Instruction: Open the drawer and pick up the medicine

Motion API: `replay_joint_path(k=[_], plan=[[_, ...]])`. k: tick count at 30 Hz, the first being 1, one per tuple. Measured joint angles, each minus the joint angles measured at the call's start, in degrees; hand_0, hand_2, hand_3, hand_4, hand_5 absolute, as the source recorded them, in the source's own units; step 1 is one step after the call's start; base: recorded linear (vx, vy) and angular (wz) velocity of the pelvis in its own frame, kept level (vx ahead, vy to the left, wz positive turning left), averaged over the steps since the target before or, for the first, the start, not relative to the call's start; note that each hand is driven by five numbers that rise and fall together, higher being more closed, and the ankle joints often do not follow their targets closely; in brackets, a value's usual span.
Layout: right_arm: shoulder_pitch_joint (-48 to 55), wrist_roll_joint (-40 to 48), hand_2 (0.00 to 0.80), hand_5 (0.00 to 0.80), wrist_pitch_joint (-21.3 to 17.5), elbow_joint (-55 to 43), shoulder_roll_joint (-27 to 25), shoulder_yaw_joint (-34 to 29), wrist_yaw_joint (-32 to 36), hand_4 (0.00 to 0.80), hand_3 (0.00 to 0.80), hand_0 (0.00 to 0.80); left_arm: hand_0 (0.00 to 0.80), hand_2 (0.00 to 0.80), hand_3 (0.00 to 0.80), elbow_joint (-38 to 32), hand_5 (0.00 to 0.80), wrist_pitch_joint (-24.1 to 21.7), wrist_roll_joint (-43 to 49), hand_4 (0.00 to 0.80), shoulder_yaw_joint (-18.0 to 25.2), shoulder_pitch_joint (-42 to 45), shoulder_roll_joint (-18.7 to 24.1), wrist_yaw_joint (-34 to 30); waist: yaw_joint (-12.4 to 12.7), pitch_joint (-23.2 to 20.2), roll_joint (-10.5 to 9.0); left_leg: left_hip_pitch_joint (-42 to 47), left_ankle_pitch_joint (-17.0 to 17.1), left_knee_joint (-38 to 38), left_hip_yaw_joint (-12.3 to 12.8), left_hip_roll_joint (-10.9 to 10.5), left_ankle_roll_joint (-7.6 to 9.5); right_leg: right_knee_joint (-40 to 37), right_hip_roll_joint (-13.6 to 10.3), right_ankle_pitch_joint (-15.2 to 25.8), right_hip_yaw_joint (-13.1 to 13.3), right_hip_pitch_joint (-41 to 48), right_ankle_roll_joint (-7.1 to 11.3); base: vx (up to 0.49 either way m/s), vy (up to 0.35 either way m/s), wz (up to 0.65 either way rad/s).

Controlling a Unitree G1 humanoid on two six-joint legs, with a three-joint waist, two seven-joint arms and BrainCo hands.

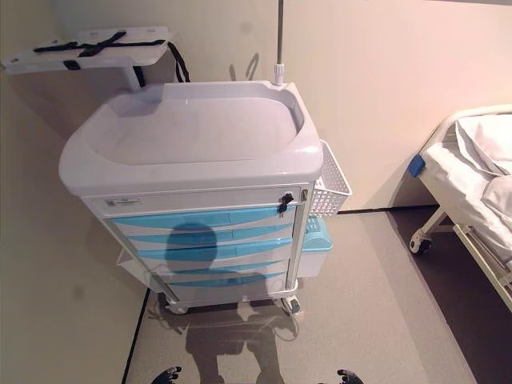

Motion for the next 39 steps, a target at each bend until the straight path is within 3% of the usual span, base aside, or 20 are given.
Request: replay_joint_path(k=[4, 15, 23, 27, 32, 36, 39], plan=[[-0.8, 0.0, 0.000, 0.000, -0.1, -0.1, -0.3, 0.0, -0.1, 0.000, 0.000, 0.000, 0.000, 0.000, 0.000, -2.4, 0.000, -0.1, -0.6, 0.000, 0.0, -1.2, -0.1, 0.2, 0.0, 2.1, 0.15, -1.9, 0.1, 0.7, 0.0, 0.0, 0.09, 1.0, 0.0, 0.1, 0.1, -1.9, -0.09, -0.082, 0.028, -0.02], [-9.2, 0.3, 0.000, 0.000, -1.6, -2.2, -2.8, 1.8, -1.9, 0.000, 0.000, 0.000, 0.000, 0.000, 0.000, -17.5, 0.000, -3.7, -14.5, 0.000, 0.5, -12.5, 0.1, 5.2, 0.0, 11.5, 0.04, -12.2, 1.5, 4.4, 0.8, -1.2, 1.05, 9.6, -1.1, -0.2, 1.3, -15.0, 0.24, -0.105, 0.054, -0.07], [-12.8, 0.2, 0.000, 0.000, -1.9, -6.9, -4.3, 3.5, -2.6, 0.000, 0.000, 0.000, 0.000, 0.000, 0.000, -27.9, 0.000, -6.2, -27.0, 0.000, 1.9, -19.3, 0.8, 7.0, -0.1, 16.5, -2.81, -20.6, 0.9, 10.5, 1.7, -2.5, 1.89, 18.7, -2.9, -2.0, 1.8, -25.1, 0.53, -0.098, 0.034, -0.02], [-14.6, 0.2, 0.000, 0.000, -1.9, -10.9, -4.5, 4.6, -2.7, 0.000, 0.000, 0.000, 0.000, 0.000, 0.000, -32.6, 0.000, -7.9, -37.0, 0.000, 4.8, -20.2, 0.4, 6.4, -0.2, 17.9, -4.81, -26.5, -1.2, 16.7, 2.5, -2.5, 1.95, 23.7, -3.1, -3.1, 3.4, -30.9, 0.68, -0.078, 0.000, -0.09], [-15.0, 0.0, 0.000, 0.000, -2.1, -13.5, -5.4, 6.9, -2.7, 0.000, 0.000, 0.000, 0.000, 0.000, 0.000, -36.7, 0.000, -9.1, -47.9, 0.000, 8.5, -21.4, -1.7, 4.8, -0.5, 18.6, -6.31, -30.4, -2.7, 21.4, 3.0, -2.1, 2.41, 26.0, -2.9, -3.1, 4.1, -34.1, 0.66, -0.065, -0.002, -0.07], [-15.6, 0.0, 0.000, 0.000, -2.7, -15.7, -5.9, 7.9, -2.6, 0.000, 0.000, 0.000, 0.000, 0.000, 0.000, -38.3, 0.000, -10.7, -64.4, 0.000, 13.4, -27.0, -6.5, 1.3, -2.0, 18.4, -7.86, -37.3, -4.1, 26.9, 3.0, -1.7, 2.80, 28.8, -2.9, -3.1, 4.7, -39.8, 0.73, -0.035, -0.004, -0.01], [-15.4, -0.3, 0.000, 0.000, -2.7, -15.5, -5.9, 9.3, -2.5, 0.000, 0.000, 0.000, 0.000, 0.000, 0.000, -38.3, 0.000, -12.3, -71.7, 0.000, 13.9, -30.3, -7.4, 0.6, -3.4, 18.0, -8.63, -39.1, -5.3, 29.0, 3.1, -1.3, 2.72, 29.1, -2.6, -2.9, 4.9, -41.0, 0.99, 0.041, 0.008, -0.09]])
